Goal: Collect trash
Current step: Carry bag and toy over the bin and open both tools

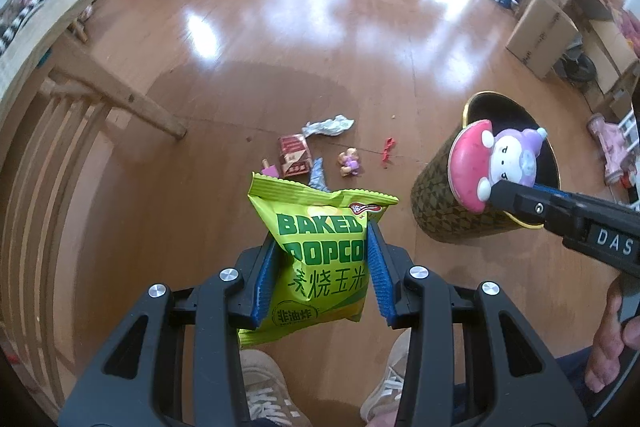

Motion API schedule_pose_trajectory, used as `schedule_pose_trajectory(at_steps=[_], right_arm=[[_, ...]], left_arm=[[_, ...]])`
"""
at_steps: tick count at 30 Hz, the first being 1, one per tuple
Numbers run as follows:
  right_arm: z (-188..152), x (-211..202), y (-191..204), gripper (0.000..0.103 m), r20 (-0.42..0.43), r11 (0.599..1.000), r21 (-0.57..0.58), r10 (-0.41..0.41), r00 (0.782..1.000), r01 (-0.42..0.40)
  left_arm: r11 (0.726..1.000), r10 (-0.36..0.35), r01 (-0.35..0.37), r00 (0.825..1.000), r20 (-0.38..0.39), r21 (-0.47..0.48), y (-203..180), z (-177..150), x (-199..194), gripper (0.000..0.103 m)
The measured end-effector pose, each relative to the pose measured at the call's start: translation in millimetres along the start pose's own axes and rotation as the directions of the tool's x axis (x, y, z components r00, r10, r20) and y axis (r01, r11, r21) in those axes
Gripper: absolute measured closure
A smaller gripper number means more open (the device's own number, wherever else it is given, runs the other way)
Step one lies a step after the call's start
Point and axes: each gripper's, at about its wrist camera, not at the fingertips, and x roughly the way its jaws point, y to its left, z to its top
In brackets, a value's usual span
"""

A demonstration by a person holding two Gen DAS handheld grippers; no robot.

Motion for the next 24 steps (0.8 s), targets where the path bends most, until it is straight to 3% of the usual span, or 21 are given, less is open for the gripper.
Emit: schedule_pose_trajectory(at_steps=[8,14,24], right_arm=[[14.4,-30.4,-75.1,0.075,0.054,0.989,0.135,-0.072,0.996,0.064],[26.2,-54.9,-134.9,0.074,0.086,0.959,0.26,-0.138,0.987,0.112],[41.8,-61.8,-171.6,0.074,0.091,0.932,0.325,-0.198,0.976,0.158]], left_arm=[[0.991,-0.098,0.098,0.995,-0.002,0.09,-83.2,33.8,24.9,0.062],[0.977,-0.178,0.184,0.982,-0.055,0.113,-149.7,52.4,63.0,0.062],[0.963,-0.219,0.23,0.972,-0.089,0.141,-200.8,65.6,94.6,0.062]])
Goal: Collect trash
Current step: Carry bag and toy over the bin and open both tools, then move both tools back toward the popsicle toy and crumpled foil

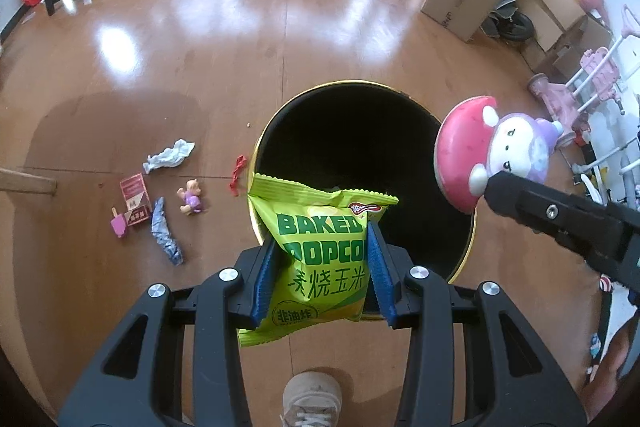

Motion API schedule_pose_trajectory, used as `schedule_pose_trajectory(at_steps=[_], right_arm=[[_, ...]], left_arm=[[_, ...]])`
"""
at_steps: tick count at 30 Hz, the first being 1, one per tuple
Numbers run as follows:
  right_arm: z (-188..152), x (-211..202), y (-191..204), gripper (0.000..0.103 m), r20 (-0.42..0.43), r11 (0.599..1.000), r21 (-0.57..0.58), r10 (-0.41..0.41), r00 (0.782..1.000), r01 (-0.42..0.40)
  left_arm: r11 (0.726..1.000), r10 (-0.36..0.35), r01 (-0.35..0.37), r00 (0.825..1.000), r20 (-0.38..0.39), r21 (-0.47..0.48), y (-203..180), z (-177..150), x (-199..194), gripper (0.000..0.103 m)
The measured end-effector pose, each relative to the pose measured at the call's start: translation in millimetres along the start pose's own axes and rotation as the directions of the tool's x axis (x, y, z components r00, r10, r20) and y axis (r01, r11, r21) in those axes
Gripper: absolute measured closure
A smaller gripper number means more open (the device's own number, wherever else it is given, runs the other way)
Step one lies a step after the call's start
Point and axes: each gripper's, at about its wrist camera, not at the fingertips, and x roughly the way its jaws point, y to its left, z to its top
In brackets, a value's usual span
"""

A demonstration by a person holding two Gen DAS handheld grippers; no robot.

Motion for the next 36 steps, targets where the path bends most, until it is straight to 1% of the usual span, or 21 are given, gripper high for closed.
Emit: schedule_pose_trajectory(at_steps=[4,9,10,11,12,13,14,15,19,21,23,24,27,28,29,31,32,34,36], right_arm=[[5.0,0.9,-0.3,0.074,0.006,1.0,0.002,-0.012,1.0,0.012],[3.3,-2.2,-2.0,0.072,0.021,1.0,0.014,-0.021,1.0,0.021],[3.7,-2.1,-3.0,0.071,0.026,1.0,0.022,-0.016,1.0,0.016],[4.3,-1.6,-4.8,0.061,0.024,0.999,0.032,-0.022,0.999,0.021],[3.1,-1.3,-6.5,0.04,0.026,0.999,0.038,-0.023,0.999,0.022],[3.4,-2.0,-7.2,0.034,0.036,0.999,0.045,-0.024,0.999,0.022],[4.3,-2.7,-6.7,0.03,0.04,0.999,0.043,-0.027,0.999,0.025],[4.2,-3.3,-4.8,0.03,0.042,0.999,0.039,-0.031,0.999,0.029],[1.2,-6.8,4.8,0.03,0.052,1.0,0.006,-0.016,0.999,0.015],[1.1,-6.6,15.2,0.028,0.053,1.0,-0.019,-0.007,0.999,0.008],[-4.8,-4.5,36.4,0.028,0.048,0.997,-0.07,0.017,0.999,-0.013],[-7.5,-3.6,44.5,0.027,0.045,0.996,-0.089,0.028,0.999,-0.023],[-22.6,3.6,81.6,0.026,0.014,0.982,-0.175,0.07,0.997,-0.067],[-31.4,7.9,99.3,0.026,-0.005,0.973,-0.214,0.087,0.996,-0.086],[-39.1,11.9,114.1,0.026,-0.021,0.964,-0.246,0.096,0.995,-0.099],[-55.9,20.0,137.8,0.026,-0.045,0.947,-0.302,0.1,0.994,-0.109],[-68.5,27.2,154.7,0.026,-0.064,0.932,-0.345,0.096,0.993,-0.113],[-87.3,37.7,176.7,0.026,-0.087,0.91,-0.397,0.094,0.992,-0.121],[-102.6,47.8,193.0,0.026,-0.107,0.894,-0.43,0.087,0.99,-0.125]], left_arm=[[1.0,-0.011,0.011,1.0,-0.003,0.0,-4.4,4.8,5.5,0.061],[1.0,-0.012,0.012,1.0,-0.001,0.001,-0.7,5.4,10.6,0.061],[1.0,-0.018,0.018,1.0,-0.003,-0.004,1.4,5.1,11.1,0.058],[1.0,-0.028,0.028,1.0,-0.004,-0.013,4.0,4.6,11.4,0.054],[0.999,-0.028,0.028,1.0,-0.001,-0.02,5.6,4.8,10.5,0.042],[0.999,-0.024,0.024,1.0,0.01,-0.024,7.7,4.5,8.3,0.037],[1.0,-0.021,0.021,1.0,0.018,-0.023,8.9,5.2,6.8,0.031],[1.0,-0.016,0.017,1.0,0.023,-0.017,10.6,4.9,4.8,0.028],[1.0,0.012,-0.012,1.0,0.026,-0.005,27.2,-1.9,-8.8,0.024],[0.999,0.038,-0.038,0.999,0.036,-0.002,42.7,-8.1,-21.7,0.022],[0.997,0.072,-0.073,0.996,0.046,0.007,65.0,-17.3,-37.2,0.02],[0.994,0.106,-0.106,0.993,0.05,0.015,80.9,-25.1,-47.8,0.02],[0.973,0.227,-0.228,0.973,0.045,0.027,133.9,-52.3,-79.3,0.018],[0.968,0.25,-0.251,0.967,0.041,0.025,147.0,-58.8,-86.2,0.018],[0.958,0.285,-0.285,0.958,0.034,0.014,169.1,-71.3,-98.3,0.018],[0.947,0.321,-0.32,0.947,0.008,-0.033,202.7,-89.9,-114.7,0.017],[0.942,0.331,-0.33,0.944,-0.002,-0.064,219.8,-100.3,-122.5,0.016],[0.933,0.345,-0.344,0.938,-0.012,-0.107,241.9,-117.0,-130.4,0.015],[0.918,0.355,-0.352,0.935,-0.018,-0.185,265.8,-133.6,-131.4,0.016]])
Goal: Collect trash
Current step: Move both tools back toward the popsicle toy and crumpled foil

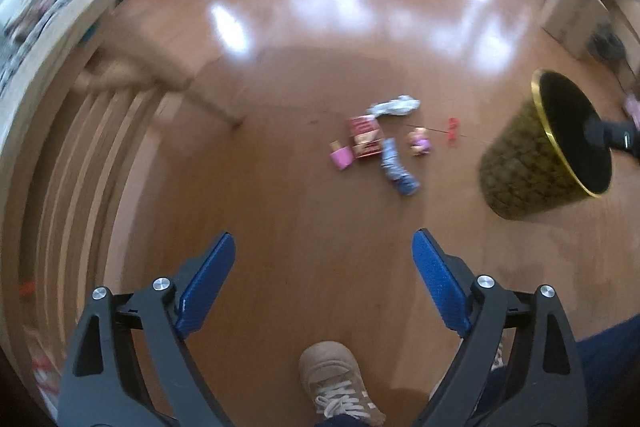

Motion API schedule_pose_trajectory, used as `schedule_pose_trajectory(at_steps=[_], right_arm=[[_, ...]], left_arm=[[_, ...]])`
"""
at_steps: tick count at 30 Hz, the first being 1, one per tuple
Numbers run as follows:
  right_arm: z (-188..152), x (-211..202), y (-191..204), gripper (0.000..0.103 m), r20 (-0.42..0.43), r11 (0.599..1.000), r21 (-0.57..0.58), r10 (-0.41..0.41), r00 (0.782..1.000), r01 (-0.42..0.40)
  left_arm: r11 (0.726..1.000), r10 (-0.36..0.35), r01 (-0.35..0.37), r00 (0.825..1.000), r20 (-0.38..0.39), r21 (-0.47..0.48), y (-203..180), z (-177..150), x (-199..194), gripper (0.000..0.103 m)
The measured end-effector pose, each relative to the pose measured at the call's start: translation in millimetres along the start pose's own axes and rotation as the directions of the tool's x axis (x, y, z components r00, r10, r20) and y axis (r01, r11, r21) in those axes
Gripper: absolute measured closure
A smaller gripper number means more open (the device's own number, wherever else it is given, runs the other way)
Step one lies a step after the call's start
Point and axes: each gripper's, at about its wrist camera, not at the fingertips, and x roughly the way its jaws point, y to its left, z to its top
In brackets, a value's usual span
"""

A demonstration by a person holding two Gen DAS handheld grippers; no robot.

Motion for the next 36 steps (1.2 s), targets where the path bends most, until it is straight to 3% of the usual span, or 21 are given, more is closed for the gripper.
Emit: schedule_pose_trajectory(at_steps=[4,11,16,26,29,36], right_arm=[[-11.2,21.8,29.6,0.026,-0.039,0.998,-0.055,-0.008,0.999,0.006],[-17.5,44.4,38.9,0.026,-0.026,0.992,-0.119,-0.038,0.999,0.035],[-20.5,97.2,23.9,0.026,-0.043,0.991,-0.128,-0.052,0.998,0.046],[-19.8,250.0,-23.5,0.027,-0.136,0.994,-0.082,-0.088,0.987,0.077],[-17.8,292.8,-32.5,0.029,-0.162,0.996,-0.068,-0.075,0.984,0.064],[-22.2,353.9,-31.9,0.031,-0.186,0.986,-0.144,-0.109,0.976,0.083]], left_arm=[[0.996,-0.013,0.012,1.0,-0.009,-0.084,13.5,-8.7,17.3,0.016],[0.999,0.001,-0.001,1.0,0.001,-0.039,3.6,-2.1,47.2,0.015],[1.0,0.024,-0.024,0.999,-0.043,0.014,-2.5,6.8,117.7,0.016],[0.998,-0.036,0.03,0.99,-0.139,-0.046,-15.4,28.9,282.3,0.016],[0.997,-0.047,0.038,0.99,-0.135,-0.067,-15.2,42.8,323.3,0.016],[0.985,-0.113,0.094,0.985,-0.133,-0.145,-17.2,65.8,377.8,0.013]])
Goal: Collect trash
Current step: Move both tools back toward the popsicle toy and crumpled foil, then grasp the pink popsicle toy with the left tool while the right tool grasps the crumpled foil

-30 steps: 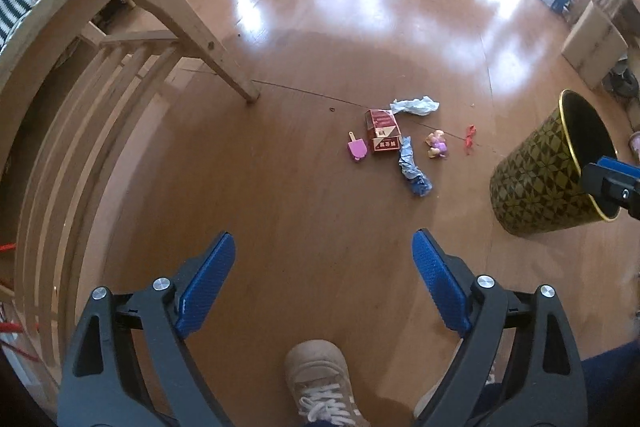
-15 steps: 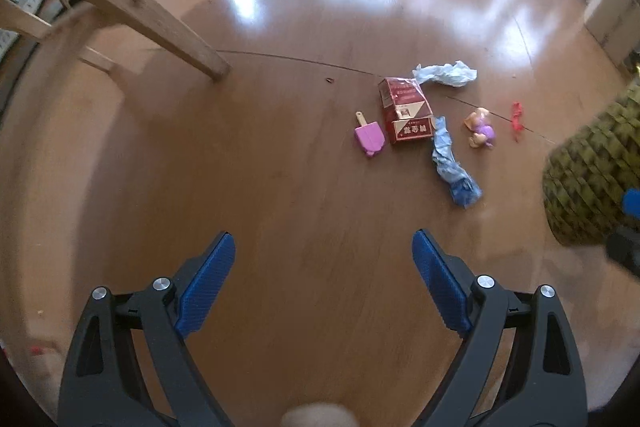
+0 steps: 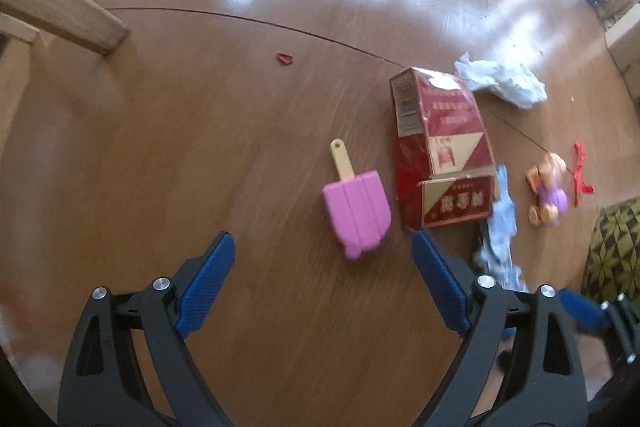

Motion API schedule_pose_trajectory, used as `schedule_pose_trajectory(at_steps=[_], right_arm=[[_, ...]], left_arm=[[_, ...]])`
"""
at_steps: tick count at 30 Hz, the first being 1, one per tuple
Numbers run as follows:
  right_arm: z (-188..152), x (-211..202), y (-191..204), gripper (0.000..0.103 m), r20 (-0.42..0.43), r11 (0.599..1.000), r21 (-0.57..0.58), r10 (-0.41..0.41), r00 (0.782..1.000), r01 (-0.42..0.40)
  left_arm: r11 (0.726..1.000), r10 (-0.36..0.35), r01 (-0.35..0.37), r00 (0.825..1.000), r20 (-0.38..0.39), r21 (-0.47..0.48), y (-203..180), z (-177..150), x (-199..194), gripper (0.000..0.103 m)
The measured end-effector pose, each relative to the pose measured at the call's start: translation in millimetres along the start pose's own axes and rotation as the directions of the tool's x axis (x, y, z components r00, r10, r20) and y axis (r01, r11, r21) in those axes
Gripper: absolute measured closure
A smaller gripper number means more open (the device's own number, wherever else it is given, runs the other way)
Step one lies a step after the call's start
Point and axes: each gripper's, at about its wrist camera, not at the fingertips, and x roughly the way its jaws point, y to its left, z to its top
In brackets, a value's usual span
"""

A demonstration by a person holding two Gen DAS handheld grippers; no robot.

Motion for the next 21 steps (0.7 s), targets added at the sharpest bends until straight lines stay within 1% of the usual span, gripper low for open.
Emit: schedule_pose_trajectory(at_steps=[1,3,4,5,6,8,11,12,13,14,15,16,18,19,21], right_arm=[[1.3,4.9,0.0,0.032,0.0,1.0,-0.004,-0.001,1.0,0.001],[3.6,13.3,1.2,0.037,-0.001,1.0,-0.02,-0.011,1.0,0.011],[4.6,18.7,2.4,0.039,-0.005,0.999,-0.033,-0.02,1.0,0.02],[5.3,21.3,3.0,0.044,-0.007,0.999,-0.039,-0.023,1.0,0.023],[6.2,24.3,3.5,0.047,-0.011,0.999,-0.044,-0.025,1.0,0.025],[7.8,28.5,5.4,0.049,-0.007,0.998,-0.053,-0.03,1.0,0.029],[11.7,28.3,11.2,0.052,0.005,0.996,-0.076,-0.05,0.999,0.05],[12.6,28.2,13.6,0.064,0.008,0.995,-0.087,-0.054,0.998,0.055],[13.7,28.1,16.1,0.074,0.006,0.993,-0.101,-0.06,0.998,0.061],[15.2,27.7,17.4,0.076,-0.005,0.993,-0.101,-0.057,0.998,0.056],[16.8,31.6,20.5,0.077,-0.013,0.994,-0.094,-0.049,0.999,0.048],[17.4,27.4,19.9,0.077,-0.012,0.995,-0.084,-0.05,0.999,0.049],[18.5,18.0,21.6,0.078,-0.001,0.996,-0.078,-0.052,0.999,0.052],[18.2,9.5,21.9,0.078,-0.003,0.996,-0.072,-0.048,0.999,0.048],[14.8,-8.2,24.2,0.078,0.007,0.996,-0.073,-0.051,0.999,0.051]], left_arm=[[1.0,-0.004,0.005,1.0,0.02,-0.01,0.2,3.0,1.5,0.013],[0.999,-0.028,0.029,0.999,0.035,-0.03,2.4,7.0,5.3,0.013],[0.999,-0.026,0.028,0.999,0.044,-0.034,3.5,7.6,5.4,0.013],[0.999,-0.012,0.013,0.999,0.047,-0.033,4.5,7.6,7.1,0.015],[1.0,-0.005,0.006,0.999,0.035,-0.022,5.2,6.5,10.2,0.017],[1.0,-0.001,0.0,0.999,0.051,0.007,3.7,3.3,9.5,0.017],[0.999,0.011,-0.012,0.998,0.055,0.031,1.6,0.2,9.1,0.018],[0.999,0.018,-0.02,0.998,0.054,0.034,0.2,0.3,10.2,0.021],[0.999,0.03,-0.032,0.998,0.06,0.034,-1.6,1.4,11.7,0.03],[0.999,0.042,-0.045,0.996,0.072,0.031,-1.8,1.0,9.5,0.038],[0.998,0.052,-0.055,0.996,0.077,0.034,-4.4,1.2,9.5,0.06],[0.997,0.066,-0.069,0.995,0.071,0.04,-4.4,1.2,7.3,0.073],[0.999,0.033,-0.033,0.999,0.032,0.013,-0.5,-0.9,5.2,0.072],[1.0,0.031,-0.031,0.999,0.028,0.003,0.7,-1.9,0.2,0.072],[0.999,0.043,-0.044,0.998,0.036,0.017,3.0,-5.8,-16.0,0.072]])
